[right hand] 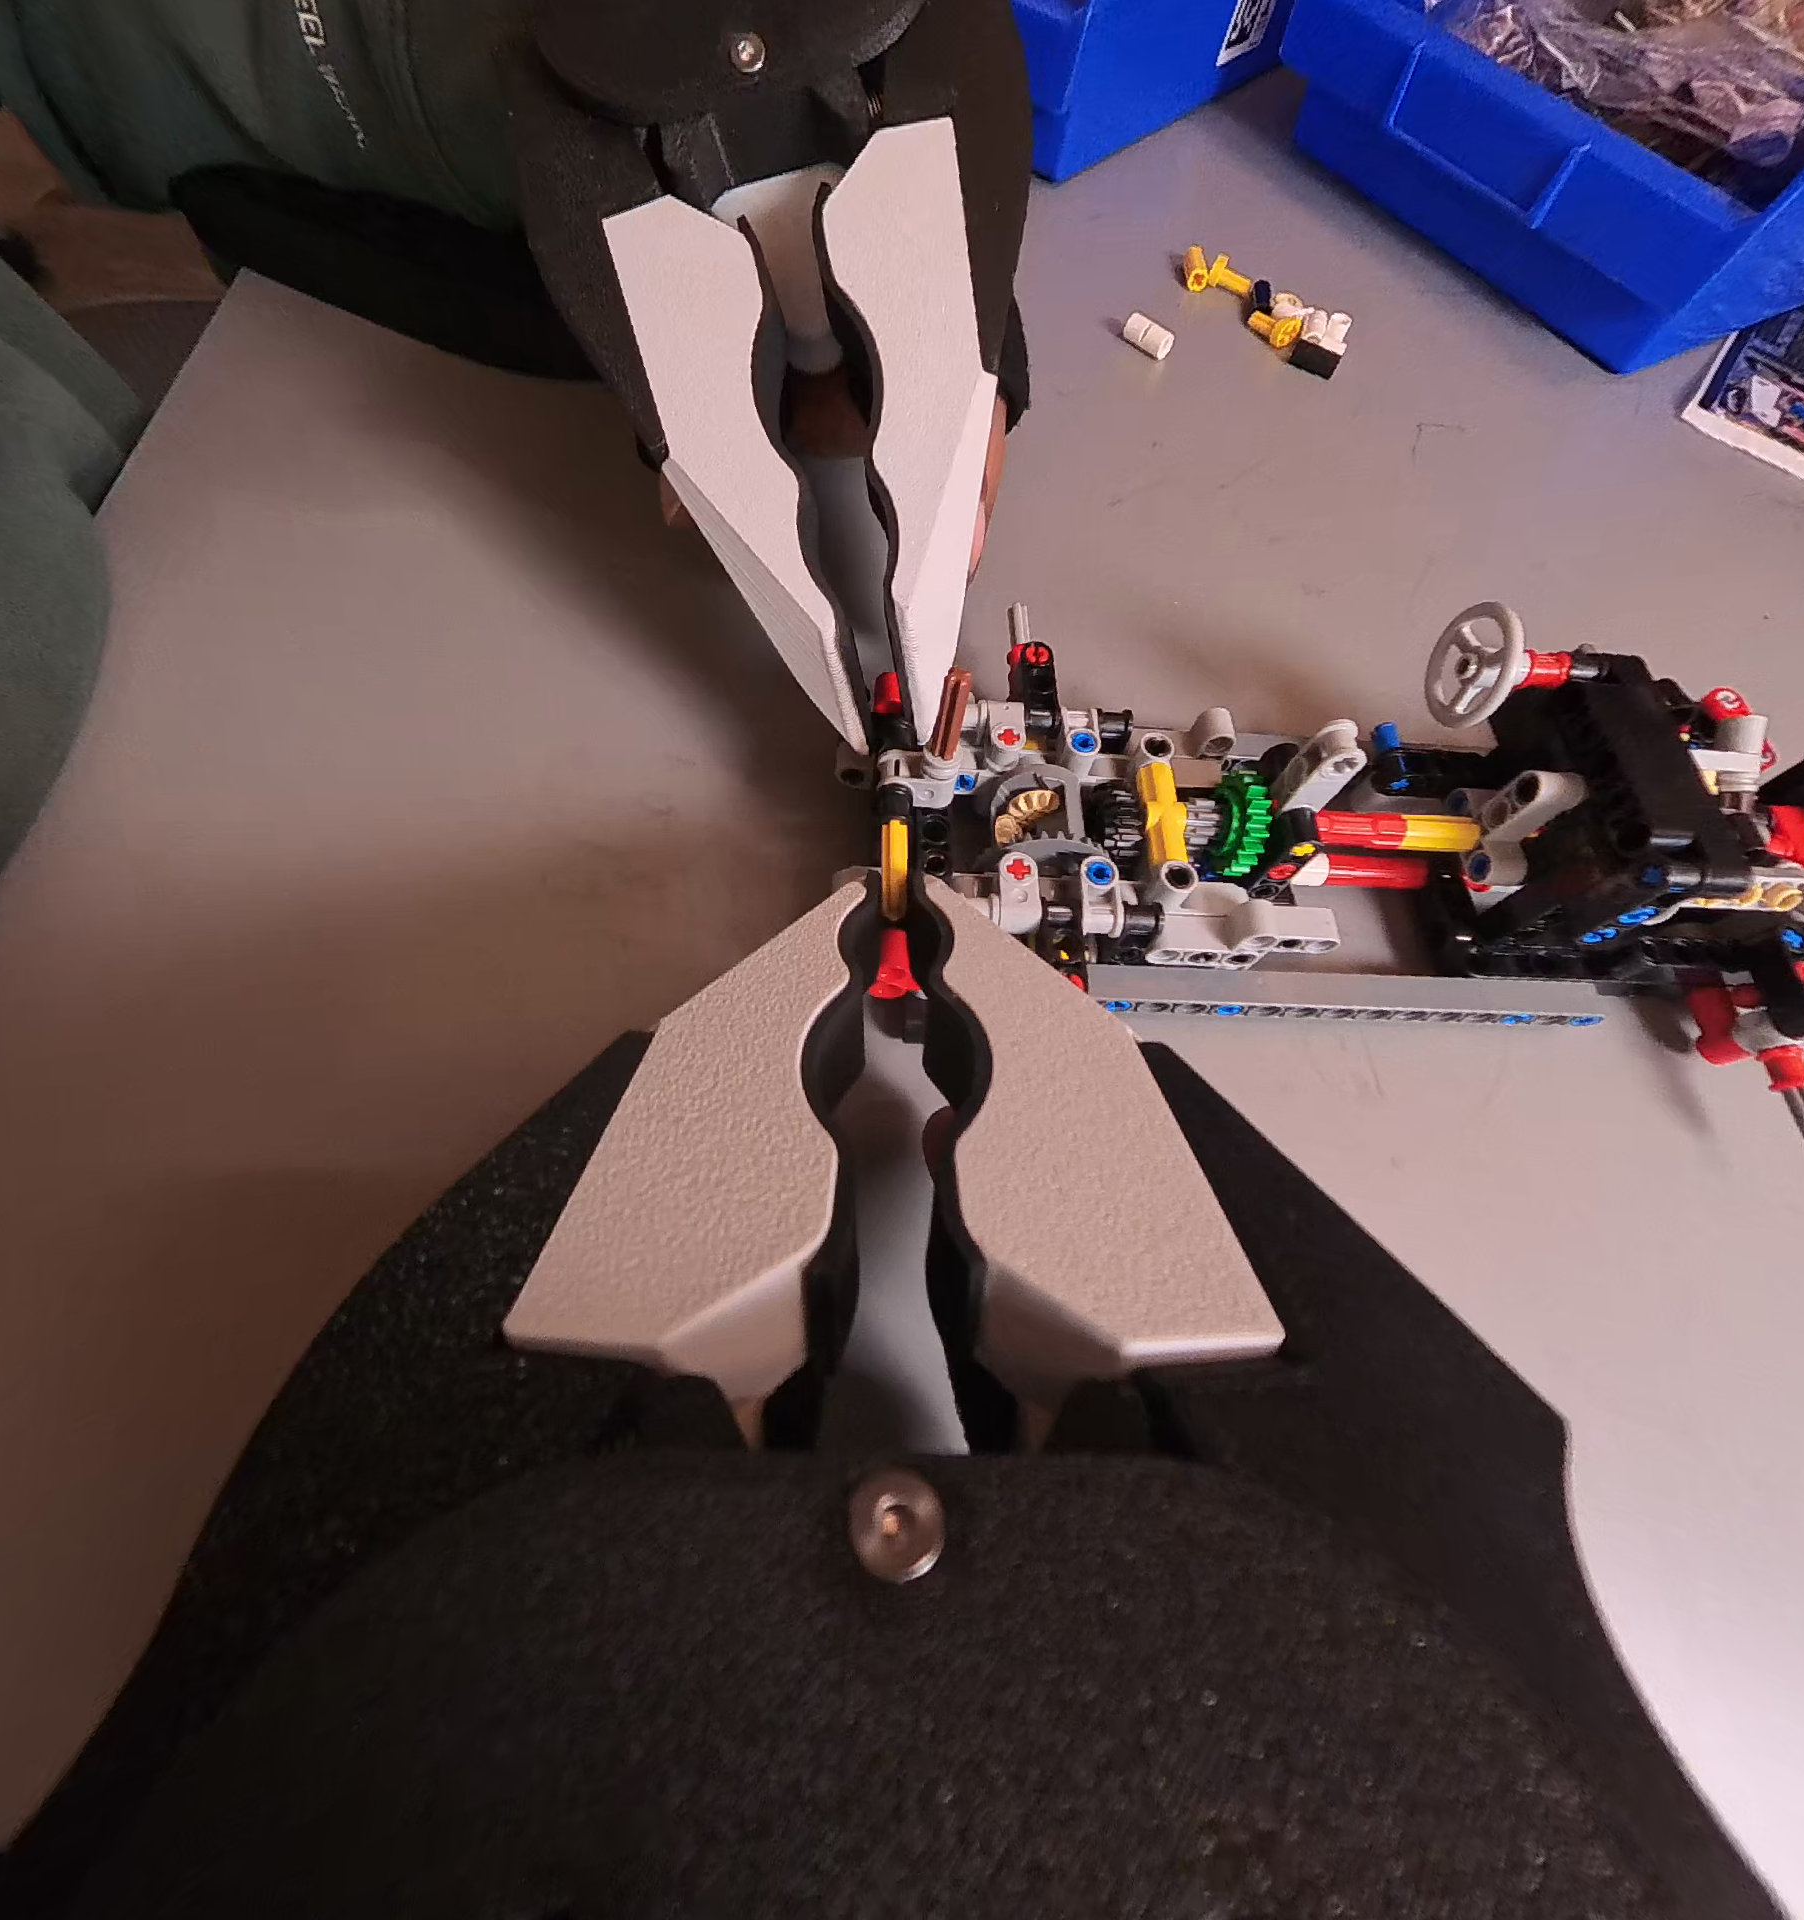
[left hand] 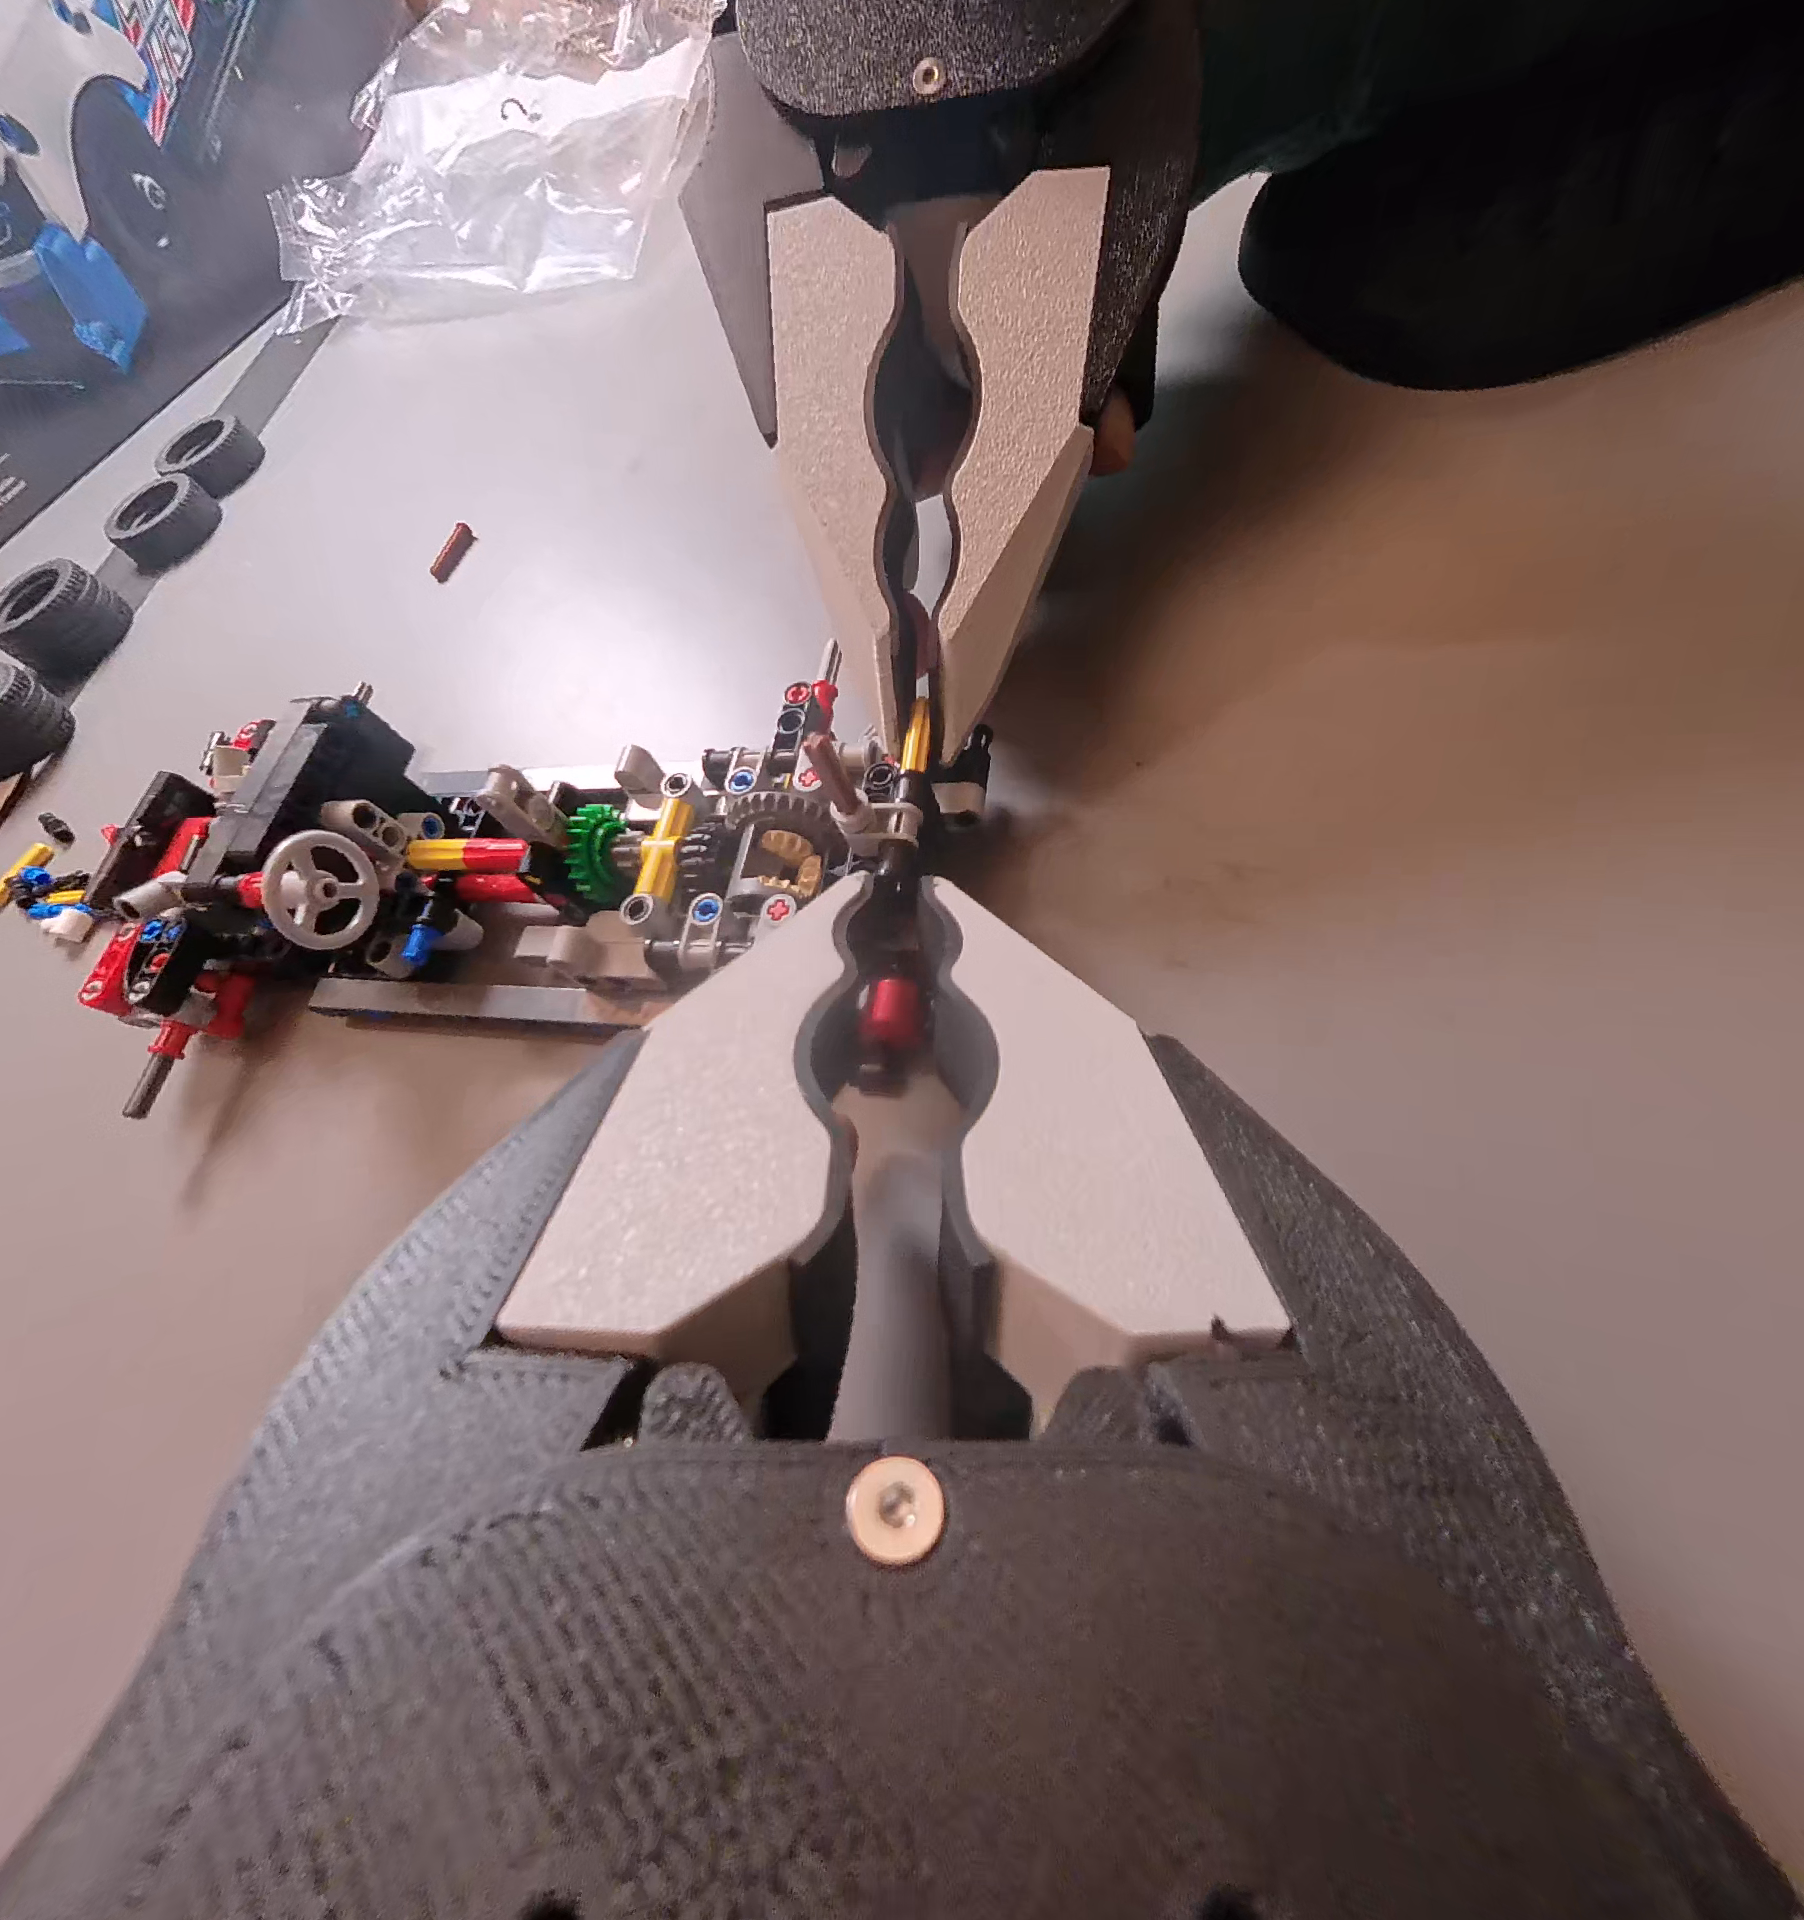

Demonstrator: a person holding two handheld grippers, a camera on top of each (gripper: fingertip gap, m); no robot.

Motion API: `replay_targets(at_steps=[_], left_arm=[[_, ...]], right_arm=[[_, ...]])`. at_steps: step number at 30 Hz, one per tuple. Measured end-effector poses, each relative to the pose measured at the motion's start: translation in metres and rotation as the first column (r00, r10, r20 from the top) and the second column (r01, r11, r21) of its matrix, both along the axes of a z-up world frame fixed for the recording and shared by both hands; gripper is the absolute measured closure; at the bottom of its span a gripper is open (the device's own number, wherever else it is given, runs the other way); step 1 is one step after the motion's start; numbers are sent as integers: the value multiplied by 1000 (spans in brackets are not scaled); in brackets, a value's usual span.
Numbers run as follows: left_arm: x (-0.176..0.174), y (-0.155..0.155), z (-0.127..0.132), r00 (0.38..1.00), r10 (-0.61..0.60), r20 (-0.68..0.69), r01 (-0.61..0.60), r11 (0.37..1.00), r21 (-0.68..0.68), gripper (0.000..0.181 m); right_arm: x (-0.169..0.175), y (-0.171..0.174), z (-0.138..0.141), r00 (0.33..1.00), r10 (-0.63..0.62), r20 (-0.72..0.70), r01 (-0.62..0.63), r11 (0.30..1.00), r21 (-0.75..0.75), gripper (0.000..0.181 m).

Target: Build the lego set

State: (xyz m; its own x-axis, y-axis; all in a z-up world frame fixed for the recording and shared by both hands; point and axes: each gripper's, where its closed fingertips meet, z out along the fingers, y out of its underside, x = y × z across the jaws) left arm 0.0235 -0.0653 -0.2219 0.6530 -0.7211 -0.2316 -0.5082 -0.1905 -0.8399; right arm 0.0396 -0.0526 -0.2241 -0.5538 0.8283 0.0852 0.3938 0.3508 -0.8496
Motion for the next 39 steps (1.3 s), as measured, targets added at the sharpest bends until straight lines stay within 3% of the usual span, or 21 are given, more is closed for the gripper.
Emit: replay_targets(at_steps=[39], left_arm=[[10, 1, 1, 997, -67, 49, 70, 996, -53, 177]], right_arm=[[2, 2, 0, 989, 147, 16, -148, 988, 36, 181]])
